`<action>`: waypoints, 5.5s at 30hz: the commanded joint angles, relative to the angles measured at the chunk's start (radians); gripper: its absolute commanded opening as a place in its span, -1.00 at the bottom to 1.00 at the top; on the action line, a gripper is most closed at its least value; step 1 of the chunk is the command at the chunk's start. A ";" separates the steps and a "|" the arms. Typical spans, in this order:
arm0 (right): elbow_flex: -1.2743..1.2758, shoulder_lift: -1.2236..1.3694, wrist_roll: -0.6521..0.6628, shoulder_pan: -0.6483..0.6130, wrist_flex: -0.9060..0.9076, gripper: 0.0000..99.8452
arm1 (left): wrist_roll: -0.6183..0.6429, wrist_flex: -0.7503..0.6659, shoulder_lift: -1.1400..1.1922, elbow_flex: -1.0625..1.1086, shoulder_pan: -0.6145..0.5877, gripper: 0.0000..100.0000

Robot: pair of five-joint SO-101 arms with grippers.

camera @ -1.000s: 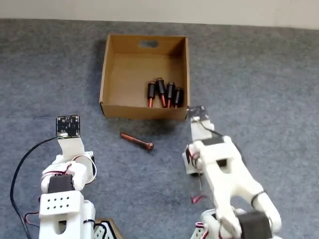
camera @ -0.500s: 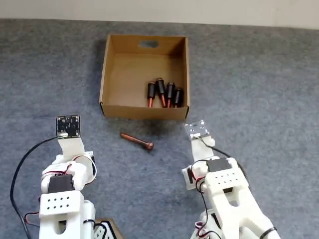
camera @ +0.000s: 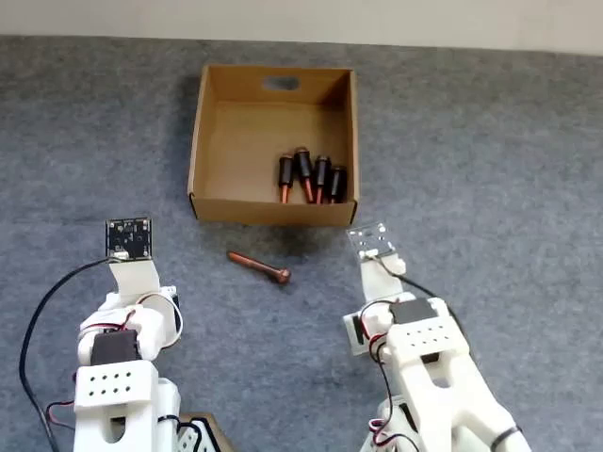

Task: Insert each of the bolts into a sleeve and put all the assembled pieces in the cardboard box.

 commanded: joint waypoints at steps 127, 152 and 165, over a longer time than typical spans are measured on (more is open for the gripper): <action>0.229 -0.754 -0.195 0.260 -0.122 -0.99 | -0.594 -0.009 0.855 -0.512 0.441 -0.98; 0.248 -0.759 -0.195 0.259 -0.124 -0.99 | -0.589 -0.092 0.753 -0.383 0.444 -0.69; 0.248 -0.760 -0.195 0.259 -0.127 -0.99 | -0.589 -0.086 0.743 -0.387 0.444 -0.92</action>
